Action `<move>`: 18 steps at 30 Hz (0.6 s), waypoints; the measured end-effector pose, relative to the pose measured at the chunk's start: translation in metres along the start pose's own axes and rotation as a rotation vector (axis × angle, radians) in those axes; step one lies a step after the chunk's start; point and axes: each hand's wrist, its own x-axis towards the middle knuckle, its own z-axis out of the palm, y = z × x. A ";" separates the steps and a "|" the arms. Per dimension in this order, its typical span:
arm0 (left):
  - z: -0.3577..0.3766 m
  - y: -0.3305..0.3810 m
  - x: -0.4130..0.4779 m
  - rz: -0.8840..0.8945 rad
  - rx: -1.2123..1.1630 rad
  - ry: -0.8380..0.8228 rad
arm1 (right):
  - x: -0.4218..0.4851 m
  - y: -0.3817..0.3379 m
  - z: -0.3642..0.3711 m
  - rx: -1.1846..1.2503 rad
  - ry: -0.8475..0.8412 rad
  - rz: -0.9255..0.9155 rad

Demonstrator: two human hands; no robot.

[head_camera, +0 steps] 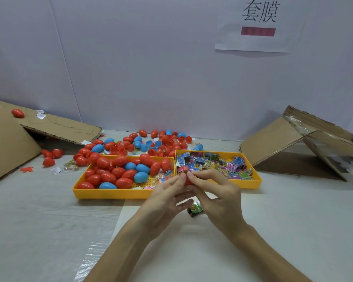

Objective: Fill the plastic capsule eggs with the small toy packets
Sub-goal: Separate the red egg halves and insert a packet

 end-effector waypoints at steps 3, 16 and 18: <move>0.000 0.000 0.000 -0.004 0.008 -0.007 | -0.001 0.001 0.000 -0.001 0.011 0.004; 0.003 0.001 0.001 -0.004 -0.063 -0.040 | 0.004 -0.002 -0.003 -0.053 -0.002 0.083; 0.002 0.000 0.002 0.006 -0.063 -0.033 | 0.004 -0.001 -0.003 -0.061 -0.005 0.054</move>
